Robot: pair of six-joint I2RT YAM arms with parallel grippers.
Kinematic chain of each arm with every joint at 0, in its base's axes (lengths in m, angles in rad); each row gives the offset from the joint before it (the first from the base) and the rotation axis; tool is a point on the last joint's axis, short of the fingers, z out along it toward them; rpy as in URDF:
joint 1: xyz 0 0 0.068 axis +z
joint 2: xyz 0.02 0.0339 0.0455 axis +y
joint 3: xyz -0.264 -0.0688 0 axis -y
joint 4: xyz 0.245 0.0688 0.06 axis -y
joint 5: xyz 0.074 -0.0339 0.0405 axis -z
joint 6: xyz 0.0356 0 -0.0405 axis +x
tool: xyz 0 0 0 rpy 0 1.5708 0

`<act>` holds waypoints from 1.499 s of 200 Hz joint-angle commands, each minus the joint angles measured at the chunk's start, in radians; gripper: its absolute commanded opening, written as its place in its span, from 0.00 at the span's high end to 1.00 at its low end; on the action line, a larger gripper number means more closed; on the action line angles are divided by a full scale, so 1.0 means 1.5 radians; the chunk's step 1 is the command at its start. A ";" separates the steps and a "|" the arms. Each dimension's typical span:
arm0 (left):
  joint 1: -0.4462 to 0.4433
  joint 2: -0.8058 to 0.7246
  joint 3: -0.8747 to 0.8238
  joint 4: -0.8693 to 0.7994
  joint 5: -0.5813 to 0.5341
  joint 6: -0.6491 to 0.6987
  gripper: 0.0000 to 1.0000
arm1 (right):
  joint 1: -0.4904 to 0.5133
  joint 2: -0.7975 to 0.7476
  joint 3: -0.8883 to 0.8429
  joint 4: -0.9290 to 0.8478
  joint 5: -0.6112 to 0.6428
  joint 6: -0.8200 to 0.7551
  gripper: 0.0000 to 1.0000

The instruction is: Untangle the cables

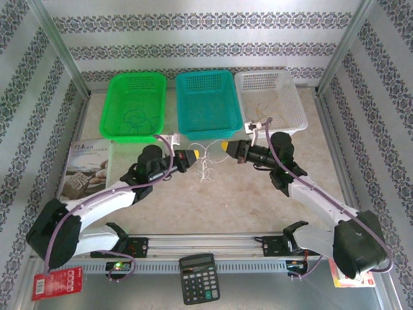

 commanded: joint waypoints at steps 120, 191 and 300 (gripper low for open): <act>0.078 -0.052 0.076 0.176 0.249 -0.185 1.00 | 0.001 0.177 -0.073 0.016 0.139 -0.043 1.00; 0.077 -0.021 0.084 0.198 0.243 -0.234 1.00 | 0.051 0.092 -0.045 -0.039 0.132 -0.063 0.46; 0.076 -0.019 0.089 0.181 0.217 -0.256 1.00 | 0.152 -0.074 -0.038 -0.026 0.214 -0.136 0.32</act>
